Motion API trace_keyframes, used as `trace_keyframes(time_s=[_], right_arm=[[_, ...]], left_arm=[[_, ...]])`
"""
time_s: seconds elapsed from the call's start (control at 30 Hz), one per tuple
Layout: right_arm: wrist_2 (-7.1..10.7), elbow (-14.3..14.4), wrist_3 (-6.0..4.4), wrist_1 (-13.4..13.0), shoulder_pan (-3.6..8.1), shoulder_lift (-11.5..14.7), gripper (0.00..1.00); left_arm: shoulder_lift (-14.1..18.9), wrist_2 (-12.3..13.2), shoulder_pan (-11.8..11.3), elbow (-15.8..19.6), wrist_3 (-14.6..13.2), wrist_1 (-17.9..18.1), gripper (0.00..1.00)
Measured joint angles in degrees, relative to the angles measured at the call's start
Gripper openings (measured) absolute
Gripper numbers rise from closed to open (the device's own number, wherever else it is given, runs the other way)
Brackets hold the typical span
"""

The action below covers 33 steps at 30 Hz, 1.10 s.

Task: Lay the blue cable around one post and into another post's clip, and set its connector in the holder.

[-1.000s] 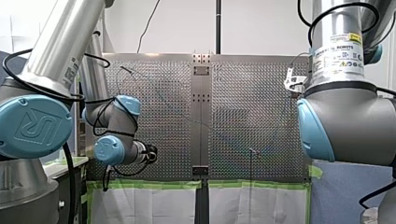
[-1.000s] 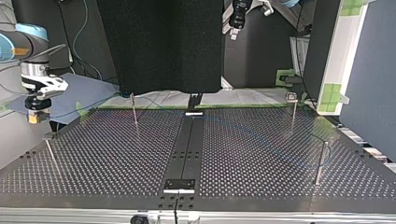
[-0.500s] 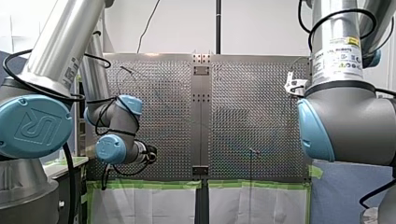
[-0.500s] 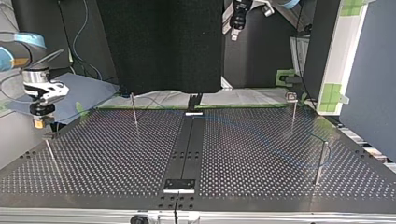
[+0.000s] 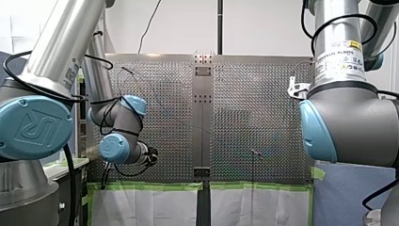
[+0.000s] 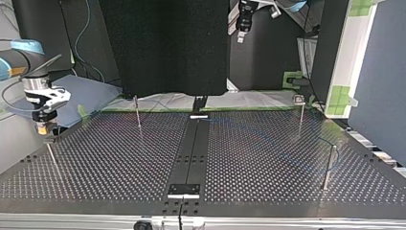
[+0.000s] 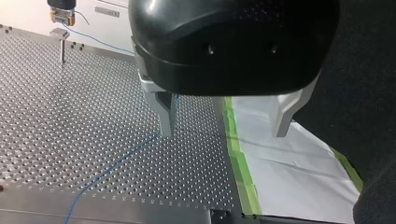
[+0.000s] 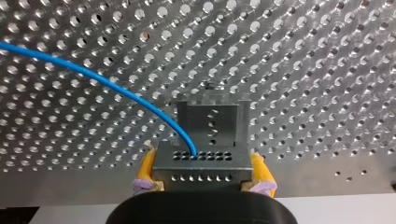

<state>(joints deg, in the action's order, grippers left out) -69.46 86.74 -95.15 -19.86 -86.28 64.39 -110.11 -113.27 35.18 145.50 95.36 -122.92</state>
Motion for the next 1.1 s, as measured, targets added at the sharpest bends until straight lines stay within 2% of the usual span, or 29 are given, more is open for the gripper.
trace_keyframes(time_s=[0.27, 0.4, 0.67, 0.83, 1.1], right_arm=[[3.21, -1.83, 2.55, 0.46, 0.65, -0.28, 0.0], [4.63, -2.08, 3.27, 0.3, 1.0, -0.42, 0.0], [5.55, -2.2, 4.79, 0.13, 1.35, -2.34, 0.0], [5.58, -2.38, 4.91, -0.08, 1.42, -2.89, 0.0], [7.17, -2.62, 3.76, -1.41, 1.53, -3.05, 0.0]], left_arm=[[0.01, -1.22, 0.0, -0.93, -0.79, -1.29, 1.0], [0.0, -2.32, 0.01, -1.69, -1.23, -2.68, 1.0], [-0.03, -2.6, 0.01, -2.09, -1.32, -3.57, 1.0], [-0.03, -2.62, 0.01, -2.11, -1.32, -3.78, 1.0], [-0.02, -2.66, 0.01, -2.14, -1.32, -3.83, 1.0]])
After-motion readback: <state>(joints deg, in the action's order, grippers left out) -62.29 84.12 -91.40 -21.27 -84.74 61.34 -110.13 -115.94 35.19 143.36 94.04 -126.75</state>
